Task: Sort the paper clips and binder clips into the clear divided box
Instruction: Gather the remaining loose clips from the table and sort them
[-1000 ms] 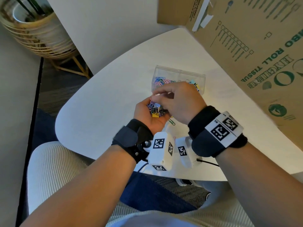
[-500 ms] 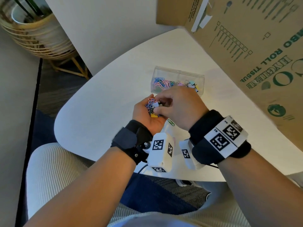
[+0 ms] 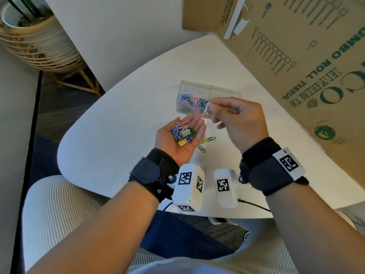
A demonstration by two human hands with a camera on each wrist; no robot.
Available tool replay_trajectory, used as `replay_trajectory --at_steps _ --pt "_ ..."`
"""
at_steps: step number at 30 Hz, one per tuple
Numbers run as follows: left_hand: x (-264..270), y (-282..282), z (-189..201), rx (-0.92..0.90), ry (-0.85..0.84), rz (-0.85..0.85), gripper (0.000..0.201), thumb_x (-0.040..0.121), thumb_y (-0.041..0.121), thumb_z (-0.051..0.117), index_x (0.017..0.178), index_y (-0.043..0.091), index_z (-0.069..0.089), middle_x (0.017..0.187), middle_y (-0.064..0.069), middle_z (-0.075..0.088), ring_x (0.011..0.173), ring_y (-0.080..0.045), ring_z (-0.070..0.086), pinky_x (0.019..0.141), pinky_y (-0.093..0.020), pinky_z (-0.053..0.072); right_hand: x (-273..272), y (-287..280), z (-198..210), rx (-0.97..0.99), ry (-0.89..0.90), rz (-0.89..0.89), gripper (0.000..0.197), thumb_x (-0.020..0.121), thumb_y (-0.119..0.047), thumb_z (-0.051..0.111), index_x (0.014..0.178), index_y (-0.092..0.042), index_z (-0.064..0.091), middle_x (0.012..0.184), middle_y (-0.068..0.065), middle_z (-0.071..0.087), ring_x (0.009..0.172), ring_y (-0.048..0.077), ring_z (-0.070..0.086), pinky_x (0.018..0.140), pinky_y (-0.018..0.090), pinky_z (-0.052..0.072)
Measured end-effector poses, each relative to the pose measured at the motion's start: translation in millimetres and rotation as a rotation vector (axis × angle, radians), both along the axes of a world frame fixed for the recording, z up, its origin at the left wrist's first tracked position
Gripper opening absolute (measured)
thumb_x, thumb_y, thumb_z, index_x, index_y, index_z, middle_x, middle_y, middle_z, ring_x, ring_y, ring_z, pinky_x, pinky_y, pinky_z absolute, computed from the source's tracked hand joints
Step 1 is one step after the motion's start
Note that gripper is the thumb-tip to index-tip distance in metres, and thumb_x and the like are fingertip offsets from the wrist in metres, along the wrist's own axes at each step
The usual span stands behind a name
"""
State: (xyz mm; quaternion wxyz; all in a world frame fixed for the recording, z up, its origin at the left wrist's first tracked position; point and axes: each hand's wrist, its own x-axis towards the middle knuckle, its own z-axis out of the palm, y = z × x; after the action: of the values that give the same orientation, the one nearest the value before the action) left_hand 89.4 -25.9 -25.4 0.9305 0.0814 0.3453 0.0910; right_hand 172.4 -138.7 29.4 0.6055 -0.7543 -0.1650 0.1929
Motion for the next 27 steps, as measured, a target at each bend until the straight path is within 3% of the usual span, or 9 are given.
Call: replay_trajectory --at_steps 4,8,12,16,18,20,22,24,27 --pt "-2 -7 -2 0.003 0.035 -0.026 0.038 0.099 0.022 0.036 0.096 -0.004 0.063 0.082 -0.019 0.070 0.069 -0.030 0.071 0.070 -0.045 0.057 25 -2 -15 -0.086 -0.078 -0.157 0.012 0.082 -0.013 0.073 0.080 -0.024 0.070 0.068 -0.004 0.069 0.057 0.007 0.059 0.060 0.024 0.050" --pt "0 -7 -1 0.000 0.052 -0.029 0.038 0.100 0.022 0.036 0.096 -0.004 0.063 0.083 -0.019 0.070 0.069 -0.030 0.071 0.070 -0.045 0.057 50 5 -15 -0.213 -0.248 -0.193 0.013 0.081 -0.021 0.073 0.075 -0.030 0.066 0.075 -0.012 0.068 0.068 0.008 0.062 0.067 0.024 0.050" --pt "2 -3 -2 0.002 0.047 -0.029 0.038 0.099 0.023 0.036 0.097 -0.004 0.064 0.082 -0.019 0.070 0.068 -0.030 0.071 0.069 -0.044 0.057 50 8 -8 -0.462 -0.362 -0.053 0.002 0.085 -0.028 0.069 0.086 -0.027 0.070 0.085 -0.006 0.063 0.076 0.010 0.055 0.068 0.022 0.044" --pt "3 -1 -3 -0.004 0.043 -0.007 0.037 0.099 0.023 0.036 0.100 -0.003 0.063 0.083 -0.018 0.070 0.070 -0.029 0.071 0.070 -0.042 0.058 16 12 6 -0.402 -0.357 0.201 0.017 0.082 -0.033 0.070 0.070 -0.023 0.067 0.069 -0.009 0.066 0.060 -0.001 0.056 0.059 0.016 0.043" --pt "4 0 -3 0.007 0.020 0.001 0.038 0.098 0.024 0.036 0.110 -0.004 0.060 0.087 -0.020 0.070 0.073 -0.030 0.071 0.066 -0.039 0.060 -2 15 6 -0.420 -0.295 0.375 0.017 0.079 -0.037 0.073 0.068 -0.024 0.067 0.074 -0.007 0.072 0.070 0.002 0.066 0.069 0.023 0.052" --pt "5 0 0 -0.016 0.001 -0.008 0.037 0.097 0.025 0.037 0.108 -0.002 0.059 0.086 -0.022 0.069 0.073 -0.033 0.071 0.064 -0.040 0.059 -11 20 2 -0.488 -0.315 0.474 0.017 0.073 -0.040 0.077 0.073 -0.025 0.067 0.085 -0.005 0.073 0.080 0.010 0.068 0.077 0.034 0.055" --pt "8 0 5 -0.026 -0.034 -0.024 0.027 0.095 0.024 0.038 0.093 0.005 0.057 0.077 -0.017 0.065 0.070 -0.030 0.068 0.072 -0.037 0.057 -15 24 1 -0.540 -0.370 0.517 0.018 0.072 -0.035 0.078 0.086 -0.026 0.069 0.085 -0.006 0.070 0.080 0.013 0.065 0.079 0.036 0.054" --pt "12 1 7 -0.003 -0.042 0.014 0.025 0.094 0.020 0.037 0.078 0.010 0.053 0.064 -0.010 0.058 0.058 -0.022 0.063 0.067 -0.032 0.054 -17 28 0 -0.552 -0.428 0.496 0.024 0.074 -0.026 0.076 0.097 -0.024 0.069 0.084 -0.005 0.069 0.082 0.014 0.064 0.081 0.034 0.053" --pt "17 3 8 -0.008 -0.042 0.048 0.027 0.094 0.019 0.037 0.085 0.008 0.059 0.072 -0.011 0.062 0.061 -0.022 0.066 0.062 -0.031 0.055 -18 31 -1 -0.577 -0.466 0.481 0.027 0.077 -0.021 0.071 0.104 -0.026 0.069 0.089 -0.004 0.070 0.086 0.016 0.064 0.082 0.035 0.052"
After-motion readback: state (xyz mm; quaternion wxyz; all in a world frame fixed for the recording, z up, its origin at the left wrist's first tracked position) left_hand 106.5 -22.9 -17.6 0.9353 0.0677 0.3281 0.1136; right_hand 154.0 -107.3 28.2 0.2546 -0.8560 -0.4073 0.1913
